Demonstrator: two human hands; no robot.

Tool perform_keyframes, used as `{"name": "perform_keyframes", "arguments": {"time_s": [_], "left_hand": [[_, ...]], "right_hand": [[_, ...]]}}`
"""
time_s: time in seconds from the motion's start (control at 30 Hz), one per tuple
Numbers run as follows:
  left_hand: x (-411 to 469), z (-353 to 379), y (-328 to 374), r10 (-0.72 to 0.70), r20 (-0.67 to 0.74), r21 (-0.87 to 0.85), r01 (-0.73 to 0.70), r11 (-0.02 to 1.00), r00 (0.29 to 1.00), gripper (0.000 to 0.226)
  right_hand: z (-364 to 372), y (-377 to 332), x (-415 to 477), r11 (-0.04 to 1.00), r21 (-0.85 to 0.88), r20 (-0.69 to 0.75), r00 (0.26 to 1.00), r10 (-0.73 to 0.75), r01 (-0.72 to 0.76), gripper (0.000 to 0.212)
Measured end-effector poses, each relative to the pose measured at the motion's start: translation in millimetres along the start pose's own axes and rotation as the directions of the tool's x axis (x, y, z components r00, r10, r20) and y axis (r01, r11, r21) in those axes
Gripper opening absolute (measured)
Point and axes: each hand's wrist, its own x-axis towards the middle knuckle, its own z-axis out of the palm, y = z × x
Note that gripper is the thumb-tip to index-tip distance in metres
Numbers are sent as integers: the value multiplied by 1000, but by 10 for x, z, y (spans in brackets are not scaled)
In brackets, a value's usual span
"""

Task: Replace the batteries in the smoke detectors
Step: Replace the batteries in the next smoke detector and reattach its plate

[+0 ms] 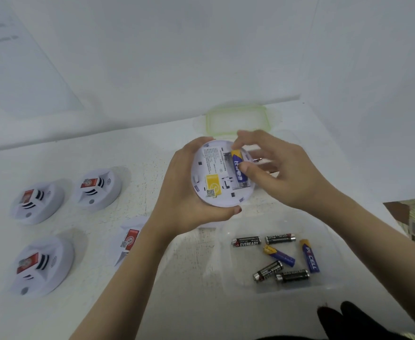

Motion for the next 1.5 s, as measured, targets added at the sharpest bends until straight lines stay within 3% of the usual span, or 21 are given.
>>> {"name": "perform_keyframes", "arguments": {"time_s": [0.1,0.2,0.37,0.83,0.97,1.07,1.1,1.17,1.23,1.37,1.5], "left_hand": [[9,-18,-50,-3,34,1,3,1000,999,71],[-61,-31,-111,37,-21,174,-32,984,999,83],[-51,-22,-47,165,-90,306,-131,943,982,91],[13,38,-49,116,-127,243,-82,967,985,89],[46,29,-146,63,-124,235,-32,971,990,93],[60,-24,-232,20,-150,284,23,958,989,96],[49,-31,-255,9,-150,291,35,956,989,96],[10,-28,-292,-13,-138,298,54,953,990,95],[-32,-11,-333,-42,-117,305,76,949,992,96],[-56,14,-391,-75,-93,312,101,945,993,97],[-71,29,-431,-74,-113,320,106,941,991,93]], "right_hand": [[50,-4,-59,994,112,-19,1000,-18,20,24],[64,0,-82,987,151,-67,997,-36,46,21],[28,-43,-83,988,89,-142,983,-113,126,22],[-68,-3,-47,978,-99,-124,973,-197,185,18],[-167,60,24,989,97,-42,993,-106,109,27],[-240,178,109,961,272,-65,996,68,-48,37],[-267,237,149,970,222,-90,989,120,-98,35],[-324,381,239,980,-60,-75,980,187,-191,25],[-361,474,330,908,-333,13,961,276,-256,14],[-266,506,482,832,-469,200,882,427,-296,7],[-84,519,601,725,-645,264,820,509,-242,13]]}}
